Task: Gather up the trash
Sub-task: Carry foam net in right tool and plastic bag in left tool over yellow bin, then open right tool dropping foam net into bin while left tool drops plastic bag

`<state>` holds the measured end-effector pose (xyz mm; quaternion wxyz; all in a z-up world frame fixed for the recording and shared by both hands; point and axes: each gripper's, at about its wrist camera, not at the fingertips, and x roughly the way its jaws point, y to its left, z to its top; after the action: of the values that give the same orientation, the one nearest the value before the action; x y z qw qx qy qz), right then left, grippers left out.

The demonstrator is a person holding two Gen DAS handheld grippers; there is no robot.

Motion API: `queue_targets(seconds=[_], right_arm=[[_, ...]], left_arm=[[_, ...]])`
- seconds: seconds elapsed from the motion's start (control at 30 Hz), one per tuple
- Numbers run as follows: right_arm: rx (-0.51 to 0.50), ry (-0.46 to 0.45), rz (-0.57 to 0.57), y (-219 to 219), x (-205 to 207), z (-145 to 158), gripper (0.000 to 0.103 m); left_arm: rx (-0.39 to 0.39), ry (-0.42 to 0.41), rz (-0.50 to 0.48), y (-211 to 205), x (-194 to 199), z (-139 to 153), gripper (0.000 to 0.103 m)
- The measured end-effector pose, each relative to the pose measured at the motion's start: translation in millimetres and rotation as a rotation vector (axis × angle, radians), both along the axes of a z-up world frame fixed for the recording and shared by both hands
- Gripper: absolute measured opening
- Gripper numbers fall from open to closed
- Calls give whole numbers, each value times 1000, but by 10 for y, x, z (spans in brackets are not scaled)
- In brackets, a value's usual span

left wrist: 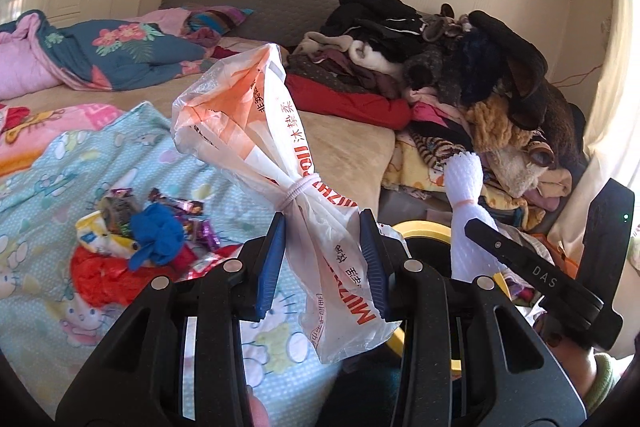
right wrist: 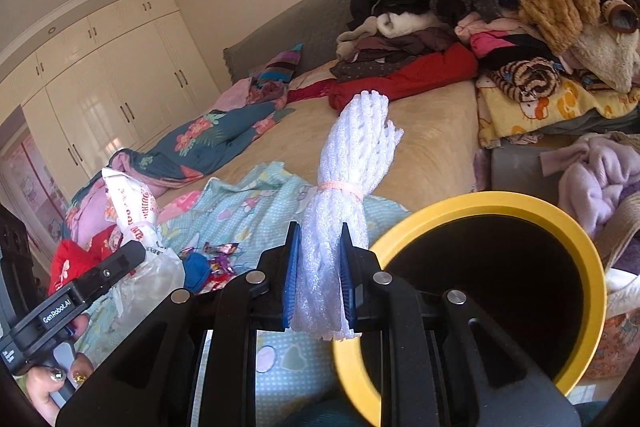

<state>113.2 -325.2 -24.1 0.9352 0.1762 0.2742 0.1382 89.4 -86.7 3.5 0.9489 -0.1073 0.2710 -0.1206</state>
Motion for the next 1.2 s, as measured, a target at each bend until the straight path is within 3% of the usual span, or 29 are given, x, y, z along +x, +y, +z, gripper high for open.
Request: queue_targets(seconds=[0.77,1.2], right_arm=[[24,58,-140,-809,-8,-194,18],[46,140,-151,-1095,103,-435,18]], left_arm=[[73,61,-206,-906,108,-265,30],[104,185,-365,-1315,249,-652,30]])
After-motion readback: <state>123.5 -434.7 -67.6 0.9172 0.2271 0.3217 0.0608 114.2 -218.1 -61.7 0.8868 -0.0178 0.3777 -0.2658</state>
